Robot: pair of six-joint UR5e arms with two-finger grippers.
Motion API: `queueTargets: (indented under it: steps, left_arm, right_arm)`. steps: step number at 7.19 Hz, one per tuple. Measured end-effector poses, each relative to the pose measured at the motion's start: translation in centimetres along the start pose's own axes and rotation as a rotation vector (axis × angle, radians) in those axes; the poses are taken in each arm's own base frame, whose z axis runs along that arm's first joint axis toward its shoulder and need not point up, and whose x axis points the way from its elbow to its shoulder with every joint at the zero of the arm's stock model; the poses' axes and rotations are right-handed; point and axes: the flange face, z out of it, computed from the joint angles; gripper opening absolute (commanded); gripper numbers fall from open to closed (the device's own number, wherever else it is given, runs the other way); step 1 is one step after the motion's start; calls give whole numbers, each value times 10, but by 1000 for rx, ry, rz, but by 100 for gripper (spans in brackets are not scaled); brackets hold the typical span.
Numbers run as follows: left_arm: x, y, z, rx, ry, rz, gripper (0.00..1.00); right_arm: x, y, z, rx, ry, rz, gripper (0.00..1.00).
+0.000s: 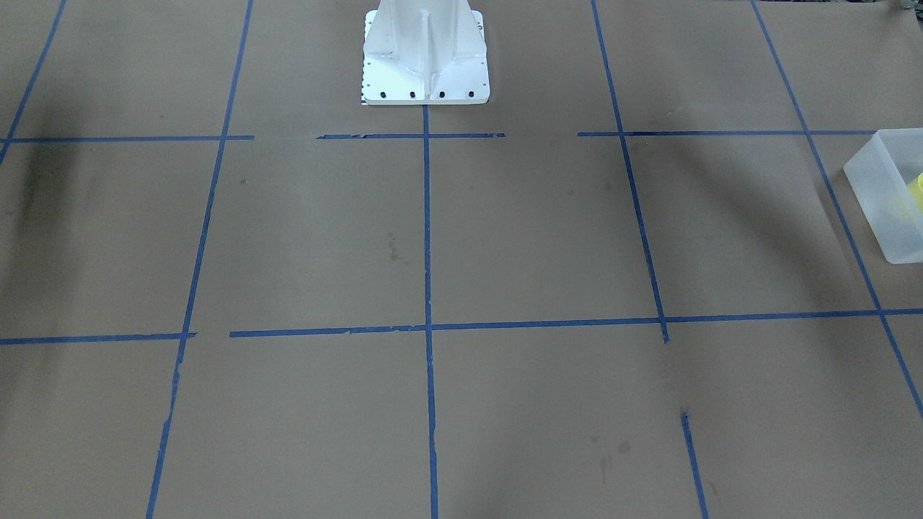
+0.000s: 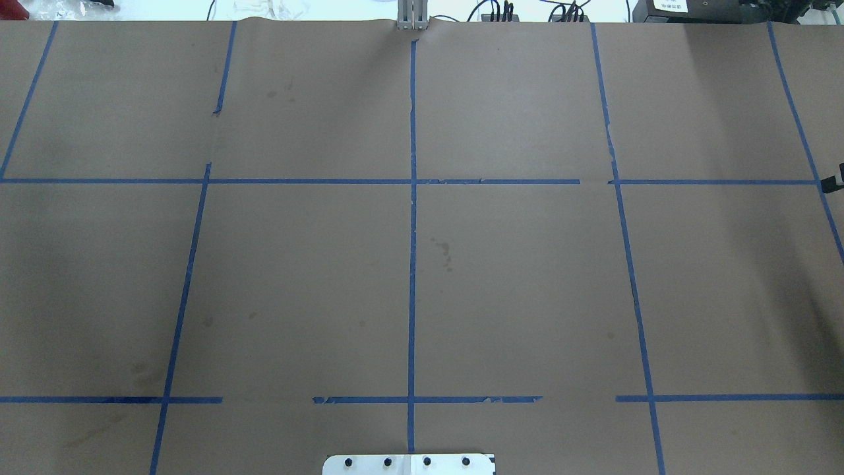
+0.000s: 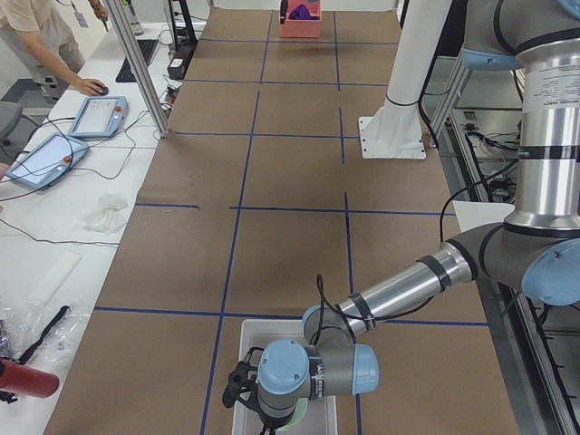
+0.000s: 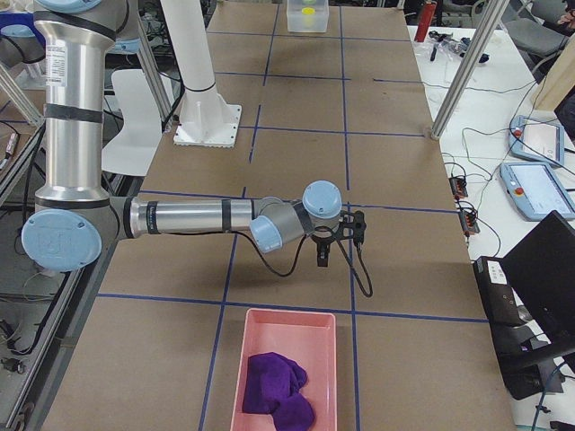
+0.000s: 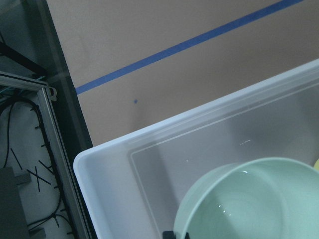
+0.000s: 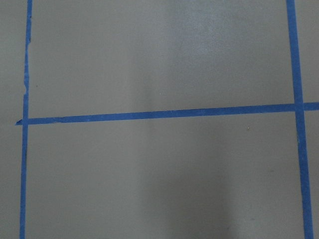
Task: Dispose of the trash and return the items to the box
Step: 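Lower the green bowl into the clear box and open the left gripper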
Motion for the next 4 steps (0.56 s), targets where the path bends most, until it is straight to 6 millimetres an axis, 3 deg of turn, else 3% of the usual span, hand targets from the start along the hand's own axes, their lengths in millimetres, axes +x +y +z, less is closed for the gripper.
queueTargets:
  steps: [1, 3, 4]
  left_arm:
    - [0, 8, 5, -8, 4, -8, 100]
    - [2, 4, -2, 5, 2, -5, 100]
    - [8, -15, -22, 38, -12, -11, 100]
  right_arm:
    - [-1, 0, 0, -1, -1, 0, 100]
    - [-1, 0, 0, 0, 0, -2, 100]
    - [-3, 0, 1, -1, 1, -4, 100]
